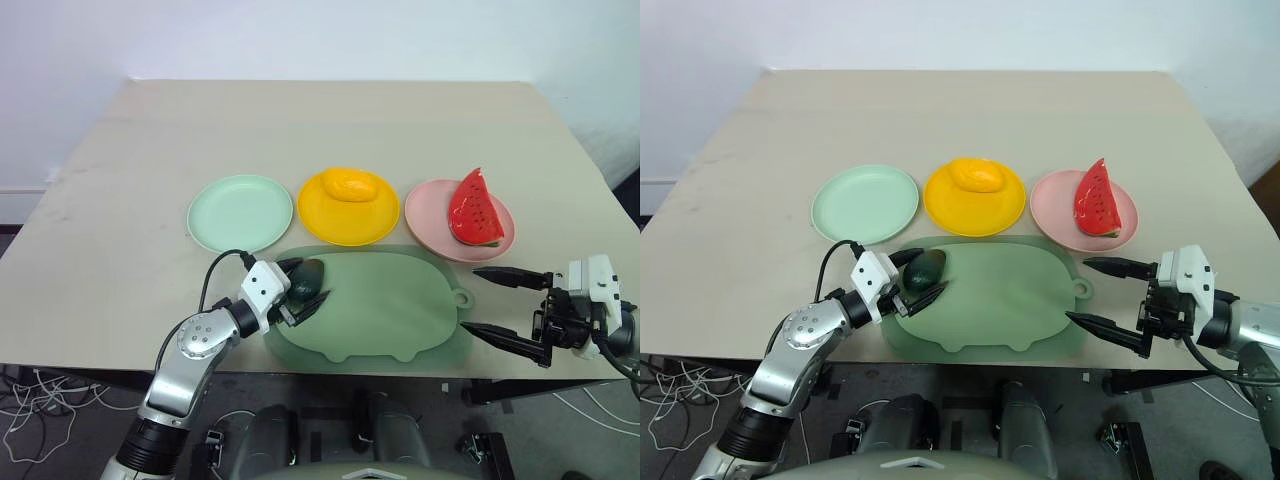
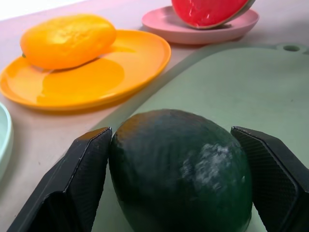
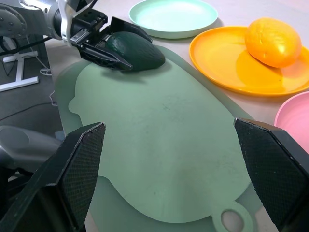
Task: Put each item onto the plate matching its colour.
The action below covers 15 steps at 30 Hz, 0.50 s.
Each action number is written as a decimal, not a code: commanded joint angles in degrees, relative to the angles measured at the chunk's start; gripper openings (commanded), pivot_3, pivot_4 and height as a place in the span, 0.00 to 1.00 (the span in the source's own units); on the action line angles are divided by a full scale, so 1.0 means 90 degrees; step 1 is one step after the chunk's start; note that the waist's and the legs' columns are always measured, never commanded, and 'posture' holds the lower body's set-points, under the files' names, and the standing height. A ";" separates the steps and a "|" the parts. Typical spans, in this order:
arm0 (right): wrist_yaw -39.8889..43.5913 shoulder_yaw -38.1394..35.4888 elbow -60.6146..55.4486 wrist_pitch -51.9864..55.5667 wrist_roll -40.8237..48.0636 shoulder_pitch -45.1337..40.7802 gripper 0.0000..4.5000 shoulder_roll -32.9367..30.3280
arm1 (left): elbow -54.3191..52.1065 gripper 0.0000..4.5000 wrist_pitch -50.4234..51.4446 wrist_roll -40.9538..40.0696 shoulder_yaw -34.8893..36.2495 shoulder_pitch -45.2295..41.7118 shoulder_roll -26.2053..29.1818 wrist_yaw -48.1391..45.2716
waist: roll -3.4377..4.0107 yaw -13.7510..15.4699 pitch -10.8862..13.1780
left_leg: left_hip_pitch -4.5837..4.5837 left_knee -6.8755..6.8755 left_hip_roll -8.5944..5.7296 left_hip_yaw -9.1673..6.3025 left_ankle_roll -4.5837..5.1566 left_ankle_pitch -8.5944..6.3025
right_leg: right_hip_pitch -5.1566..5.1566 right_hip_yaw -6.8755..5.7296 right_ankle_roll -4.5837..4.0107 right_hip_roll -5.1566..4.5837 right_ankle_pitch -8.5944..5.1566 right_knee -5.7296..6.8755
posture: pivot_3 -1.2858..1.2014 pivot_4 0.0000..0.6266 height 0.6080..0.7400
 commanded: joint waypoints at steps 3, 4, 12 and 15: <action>-0.0059 -0.0132 -0.0165 -0.0083 0.0105 -0.0033 1.00 -0.0005 | 0.0015 0.72 -0.0149 0.0018 -0.0043 -0.0051 -0.0032 -0.0042 | 0.0000 0.0001 0.0000 | 0.0000 0.0000 0.0000 -0.0001 0.0000 0.0000 | 0.0000 0.0000 0.0000 0.0000 0.0000 0.0000 | 0.52 0.24 0.95; -0.0067 -0.0126 -0.0166 -0.0080 0.0107 -0.0042 1.00 -0.0008 | 0.0025 0.72 -0.0177 0.0024 -0.0036 -0.0056 -0.0039 -0.0035 | 0.0000 0.0001 0.0000 | 0.0000 0.0000 0.0000 0.0000 0.0000 0.0000 | 0.0000 0.0000 0.0000 0.0000 0.0000 0.0000 | 0.52 0.24 0.95; -0.0086 0.0026 -0.0094 -0.0091 0.0101 -0.0225 1.00 0.0010 | -0.0242 0.72 0.0059 -0.0667 0.0555 -0.0426 -0.0267 0.0122 | -0.0001 0.0002 0.0000 | 0.0000 0.0003 0.0000 -0.0002 0.0000 0.0000 | 0.0000 0.0000 0.0000 0.0000 0.0001 0.0002 | 0.52 0.24 0.95; -0.0100 0.0115 -0.0105 -0.0054 0.0145 -0.0343 1.00 0.0027 | -0.0111 0.72 0.0230 -0.0680 0.0948 -0.0836 -0.0112 0.0310 | -0.0001 -0.0002 0.0000 | 0.0000 0.0003 -0.0002 -0.0002 0.0000 0.0000 | 0.0001 0.0000 0.0000 0.0002 0.0001 0.0004 | 0.52 0.24 0.95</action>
